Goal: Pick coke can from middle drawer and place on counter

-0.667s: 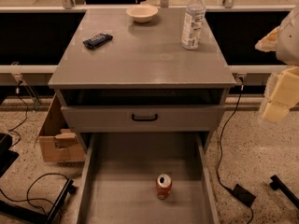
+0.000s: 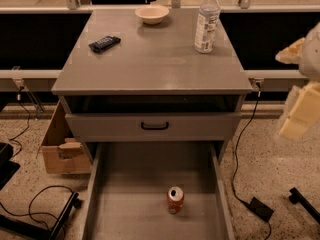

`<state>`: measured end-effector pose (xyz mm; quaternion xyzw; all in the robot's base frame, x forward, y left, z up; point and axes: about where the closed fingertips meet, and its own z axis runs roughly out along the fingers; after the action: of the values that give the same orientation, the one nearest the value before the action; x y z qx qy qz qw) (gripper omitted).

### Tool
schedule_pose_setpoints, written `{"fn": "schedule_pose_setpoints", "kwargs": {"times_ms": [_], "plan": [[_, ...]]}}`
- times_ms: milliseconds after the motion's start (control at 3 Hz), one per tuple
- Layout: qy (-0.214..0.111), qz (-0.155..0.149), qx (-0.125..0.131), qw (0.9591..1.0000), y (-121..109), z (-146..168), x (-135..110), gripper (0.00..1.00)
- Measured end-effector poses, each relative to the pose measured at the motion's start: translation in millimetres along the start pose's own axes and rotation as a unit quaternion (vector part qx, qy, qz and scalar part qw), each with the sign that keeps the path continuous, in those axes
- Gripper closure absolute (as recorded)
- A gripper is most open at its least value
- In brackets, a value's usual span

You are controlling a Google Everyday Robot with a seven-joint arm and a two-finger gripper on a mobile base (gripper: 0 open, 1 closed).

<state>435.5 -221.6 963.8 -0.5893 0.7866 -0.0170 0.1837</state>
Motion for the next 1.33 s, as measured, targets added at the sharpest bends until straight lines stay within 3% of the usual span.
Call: {"fn": "schedule_pose_setpoints", "kwargs": {"times_ms": [333,667,1000,1333], "plan": [[-0.072,0.027,-0.007,0.9970,30,40,30,0.00],[-0.148,0.051,0.002,0.9877,49,86,55,0.00],[-0.233,0.056,0.028,0.9704,52,145,77,0.00],[-0.273,0.040,0.034,0.9607,53,185,91,0.00]]}}
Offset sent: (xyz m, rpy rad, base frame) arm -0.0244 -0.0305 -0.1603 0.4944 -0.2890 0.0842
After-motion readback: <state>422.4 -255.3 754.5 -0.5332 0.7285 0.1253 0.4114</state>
